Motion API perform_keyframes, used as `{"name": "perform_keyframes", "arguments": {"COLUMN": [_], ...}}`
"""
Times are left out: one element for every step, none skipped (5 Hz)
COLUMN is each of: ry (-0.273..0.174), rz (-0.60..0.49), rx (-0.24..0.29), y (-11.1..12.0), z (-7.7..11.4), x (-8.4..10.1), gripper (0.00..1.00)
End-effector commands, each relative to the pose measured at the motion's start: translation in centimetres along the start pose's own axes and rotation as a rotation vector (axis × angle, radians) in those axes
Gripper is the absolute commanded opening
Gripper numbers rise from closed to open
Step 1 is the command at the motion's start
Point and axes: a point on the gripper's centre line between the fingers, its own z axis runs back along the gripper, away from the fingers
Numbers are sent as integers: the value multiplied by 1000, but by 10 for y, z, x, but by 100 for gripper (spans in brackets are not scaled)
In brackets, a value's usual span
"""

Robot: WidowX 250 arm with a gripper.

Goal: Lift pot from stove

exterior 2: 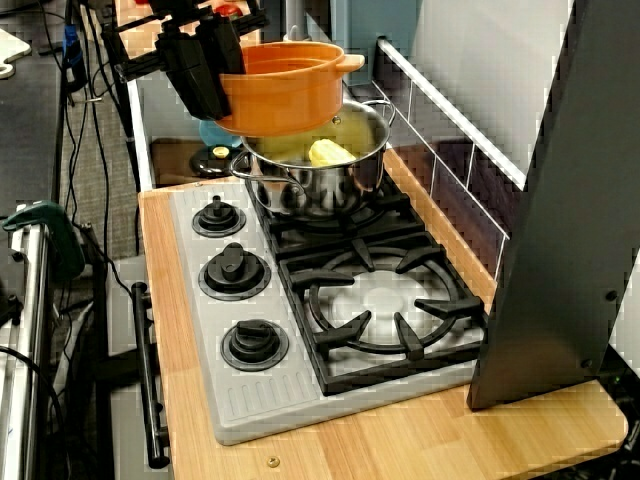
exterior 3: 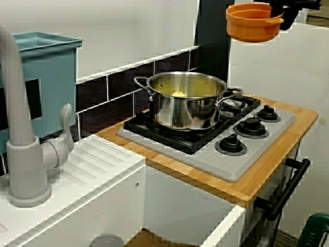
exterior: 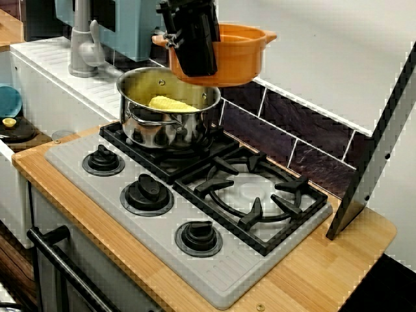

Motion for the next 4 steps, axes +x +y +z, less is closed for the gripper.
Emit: {"name": "perform_keyframes", "arguments": {"ry": [-31,-29,-21,-28], "rz": [-7,-8,3,7], "rx": [43,53,65,65], "y": [1,1,4,5], "z": [13,11,13,15], "x": [5,5,6,6], "gripper": [0,0,0,0]}}
